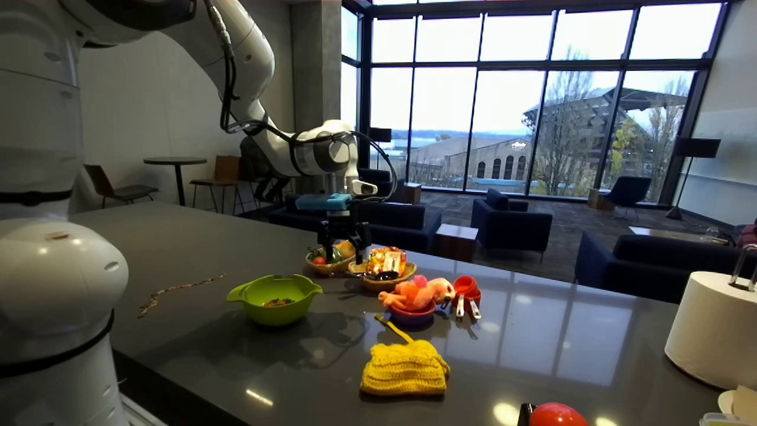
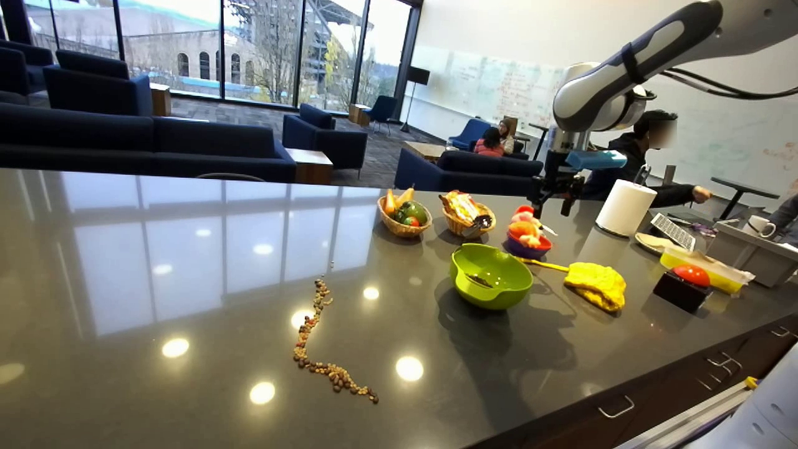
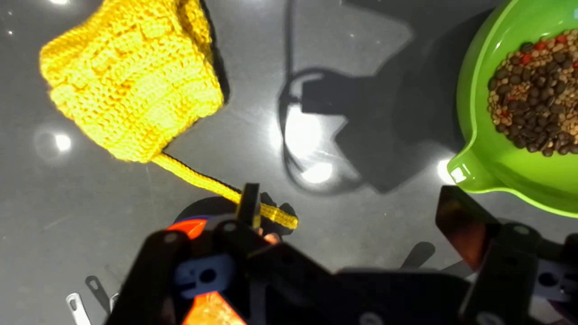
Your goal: Put the flamingo in the orange bowl
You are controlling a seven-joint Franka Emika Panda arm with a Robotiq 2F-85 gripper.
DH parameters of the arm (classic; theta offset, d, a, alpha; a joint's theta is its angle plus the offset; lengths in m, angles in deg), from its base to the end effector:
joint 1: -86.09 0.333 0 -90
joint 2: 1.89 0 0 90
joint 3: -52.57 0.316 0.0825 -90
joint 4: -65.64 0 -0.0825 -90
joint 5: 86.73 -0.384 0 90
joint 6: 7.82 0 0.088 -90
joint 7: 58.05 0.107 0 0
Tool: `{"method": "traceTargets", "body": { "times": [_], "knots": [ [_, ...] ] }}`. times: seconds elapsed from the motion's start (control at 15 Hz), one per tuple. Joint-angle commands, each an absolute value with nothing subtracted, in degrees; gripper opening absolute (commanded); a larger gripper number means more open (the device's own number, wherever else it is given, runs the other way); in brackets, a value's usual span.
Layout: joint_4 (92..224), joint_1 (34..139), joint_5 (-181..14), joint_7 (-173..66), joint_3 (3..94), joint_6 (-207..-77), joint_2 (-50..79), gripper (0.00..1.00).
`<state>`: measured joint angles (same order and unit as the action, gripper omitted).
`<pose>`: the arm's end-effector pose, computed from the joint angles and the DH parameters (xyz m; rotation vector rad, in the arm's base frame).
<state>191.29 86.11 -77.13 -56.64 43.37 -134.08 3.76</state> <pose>0.5270 -0.0905 0.3347 2.9956 -0.1193 -0.1457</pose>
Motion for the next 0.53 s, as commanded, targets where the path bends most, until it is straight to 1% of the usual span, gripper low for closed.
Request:
{"method": "traceTargets", "body": {
  "times": [0.0,0.27,0.47],
  "knots": [
    [190.8,84.1,-78.1,-59.4,45.3,-128.9,2.4,1.00],
    [190.2,83.6,-78.5,-60.8,45.9,-126.2,2.2,1.00],
    [190.0,83.7,-77.0,-58.9,46.1,-127.7,3.8,1.00]
  ]
}}
